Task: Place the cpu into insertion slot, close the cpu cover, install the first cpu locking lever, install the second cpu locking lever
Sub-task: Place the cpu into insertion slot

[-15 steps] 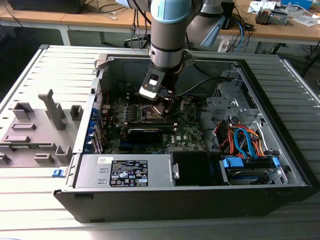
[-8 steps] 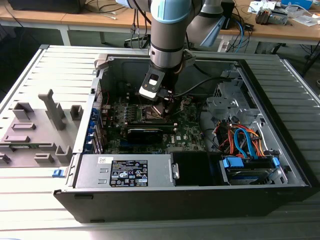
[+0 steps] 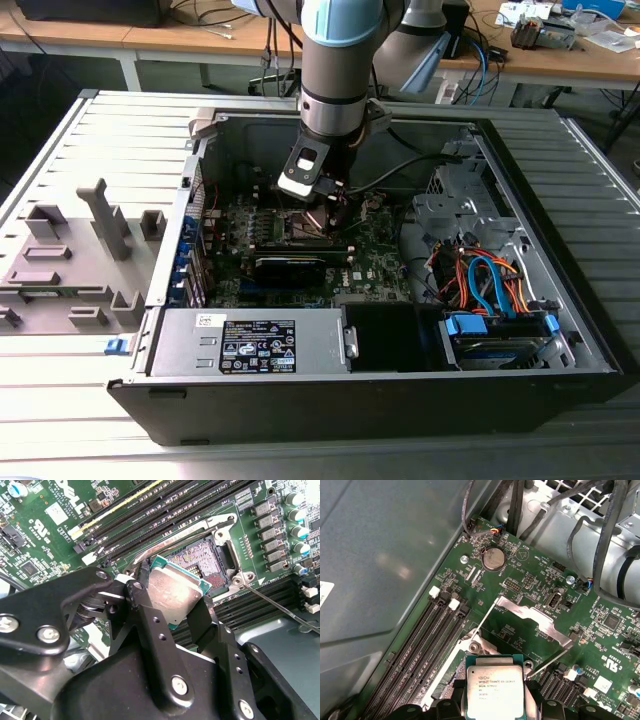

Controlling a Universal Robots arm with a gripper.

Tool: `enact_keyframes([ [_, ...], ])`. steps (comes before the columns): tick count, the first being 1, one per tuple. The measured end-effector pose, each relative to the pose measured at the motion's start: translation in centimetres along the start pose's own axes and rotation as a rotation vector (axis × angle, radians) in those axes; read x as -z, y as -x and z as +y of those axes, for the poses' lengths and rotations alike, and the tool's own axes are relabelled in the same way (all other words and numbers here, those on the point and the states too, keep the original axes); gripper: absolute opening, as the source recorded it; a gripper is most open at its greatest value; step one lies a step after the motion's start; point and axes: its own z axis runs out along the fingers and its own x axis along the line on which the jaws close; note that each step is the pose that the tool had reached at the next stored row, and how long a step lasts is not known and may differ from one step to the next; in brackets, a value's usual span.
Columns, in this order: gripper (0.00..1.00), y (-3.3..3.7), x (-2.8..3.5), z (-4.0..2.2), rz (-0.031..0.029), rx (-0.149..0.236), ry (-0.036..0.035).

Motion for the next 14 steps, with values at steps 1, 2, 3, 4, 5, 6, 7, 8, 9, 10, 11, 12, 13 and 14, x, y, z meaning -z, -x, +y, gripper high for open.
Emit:
enact_keyframes([
  [1,0.55,0.0,0.0,0.0,0.0,0.0,0.0],
  [2,0.55,0.0,0.0,0.0,0.0,-0.001,0.0],
  [3,0.55,0.0,-0.01,0.0,0.0,-0.002,0.0001],
  [4,0.55,0.0,0.0,0.0,-0.0001,-0.003,0.0],
  [5,0.55,0.0,0.0,0.0,-0.0001,-0.004,0.0001],
  [6,0.55,0.0,-0.01,0.0,-0.0001,-0.004,0.0],
  [7,0.55,0.0,-0.01,0.0,-0.0002,-0.005,0.0001],
  [8,0.55,0.0,-0.01,0.0,-0.0001,-0.005,0.0001],
  [9,0.55,0.0,-0.01,0.0,-0.0001,-0.006,0.0001],
  [10,0.55,0.0,-0.01,0.0,-0.0001,-0.007,0.0002],
  [11,0.55,0.0,-0.01,0.0,-0.0002,-0.008,0.0001],
  [12,0.55,0.0,-0.01,0.0,-0.0002,-0.008,0.0001],
  [13,0.55,0.0,-0.01,0.0,-0.0002,-0.009,0.0002],
  [14,0.55,0.0,-0.01,0.0,-0.0002,-0.01,0.0001],
])
